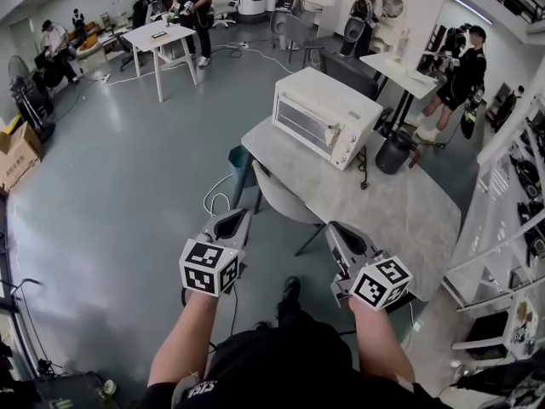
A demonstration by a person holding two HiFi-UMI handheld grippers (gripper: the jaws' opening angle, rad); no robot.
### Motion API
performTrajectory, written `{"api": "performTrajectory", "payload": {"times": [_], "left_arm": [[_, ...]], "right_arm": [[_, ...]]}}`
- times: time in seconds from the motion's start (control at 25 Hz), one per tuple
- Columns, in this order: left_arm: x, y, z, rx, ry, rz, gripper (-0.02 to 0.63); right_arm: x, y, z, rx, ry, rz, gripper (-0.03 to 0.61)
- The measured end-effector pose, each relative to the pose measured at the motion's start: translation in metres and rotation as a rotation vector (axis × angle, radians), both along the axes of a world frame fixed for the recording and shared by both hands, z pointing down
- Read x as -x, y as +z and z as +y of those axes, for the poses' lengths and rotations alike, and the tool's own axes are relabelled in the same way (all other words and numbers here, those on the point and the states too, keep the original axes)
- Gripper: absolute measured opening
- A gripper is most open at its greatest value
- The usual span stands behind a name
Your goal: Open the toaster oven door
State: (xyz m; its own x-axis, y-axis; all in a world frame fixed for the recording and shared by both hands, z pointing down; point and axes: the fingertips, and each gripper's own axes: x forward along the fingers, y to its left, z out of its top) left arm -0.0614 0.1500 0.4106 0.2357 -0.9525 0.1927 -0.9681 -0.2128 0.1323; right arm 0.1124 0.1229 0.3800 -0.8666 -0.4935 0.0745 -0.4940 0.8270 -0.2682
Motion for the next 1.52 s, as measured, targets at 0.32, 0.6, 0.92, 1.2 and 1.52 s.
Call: {"api": "performTrajectory", "payload": {"times": [0.32,0.6,0.92,1.2,1.52], "left_arm": [[0.034,0.014,-0.041,0.044,-0.036,0.005,0.006],[0.033,0.028,-0.132,0.082,-0.008,0.004,0.006],[0.025,0.045,-0.244,0.152,0.018,0.012,0.006],[0.025,0.046,-0.31,0.187,0.019,0.006,0.006],[0.054,0.043,-0.347,0.196,0.019,0.017,0.007]], "right_arm": [[0.04,0.014,-0.049,0.034,-0.051,-0.017,-0.005],[0.043,0.03,-0.142,0.027,-0.026,0.014,-0.005],[0.043,0.05,-0.257,0.071,-0.028,0.049,-0.005],[0.051,0.062,-0.333,0.105,-0.038,0.072,-0.005],[0.062,0.078,-0.387,0.176,0.081,0.123,0.015]]}}
